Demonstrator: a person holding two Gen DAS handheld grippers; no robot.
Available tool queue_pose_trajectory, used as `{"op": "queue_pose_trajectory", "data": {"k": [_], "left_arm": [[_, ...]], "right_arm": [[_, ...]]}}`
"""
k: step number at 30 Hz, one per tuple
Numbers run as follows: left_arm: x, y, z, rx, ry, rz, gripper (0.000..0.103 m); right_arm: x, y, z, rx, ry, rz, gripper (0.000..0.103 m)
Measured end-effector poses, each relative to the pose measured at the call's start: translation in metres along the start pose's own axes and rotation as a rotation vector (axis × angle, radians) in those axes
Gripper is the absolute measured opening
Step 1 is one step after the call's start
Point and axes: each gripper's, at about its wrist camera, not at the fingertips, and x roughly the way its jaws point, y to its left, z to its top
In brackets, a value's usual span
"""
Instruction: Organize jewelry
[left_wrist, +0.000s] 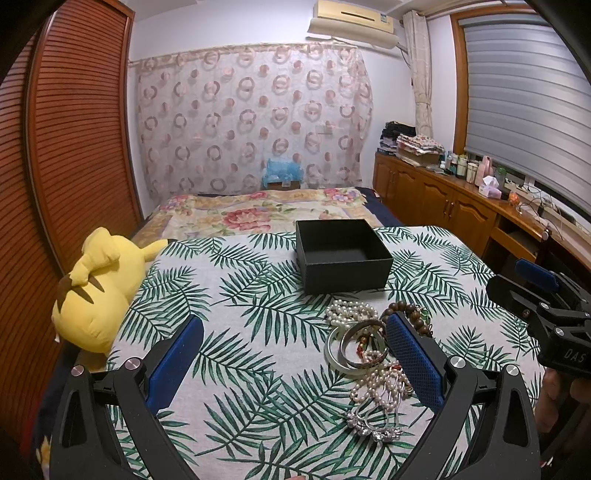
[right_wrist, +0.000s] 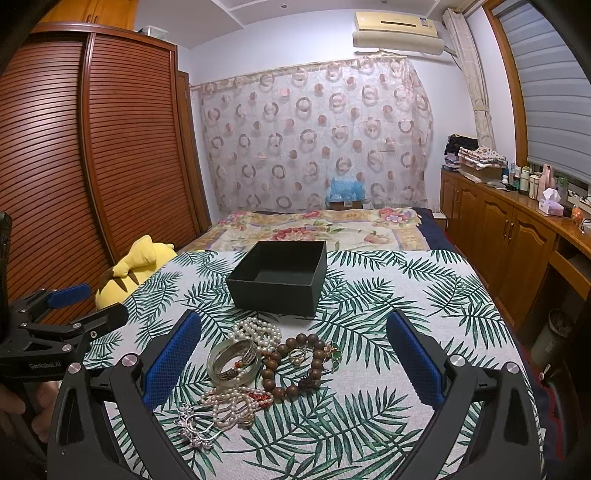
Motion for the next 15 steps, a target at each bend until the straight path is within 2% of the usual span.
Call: {"op": "queue_pose_trajectory", "data": {"k": [15], "left_arm": [[0.0002, 0.0005, -0.0006, -0.001, 0.001, -0.001, 0.095]], "right_arm": [[-0.0019, 0.0034, -0.0003, -0.005, 0.002, 0.003, 0.1]]}}
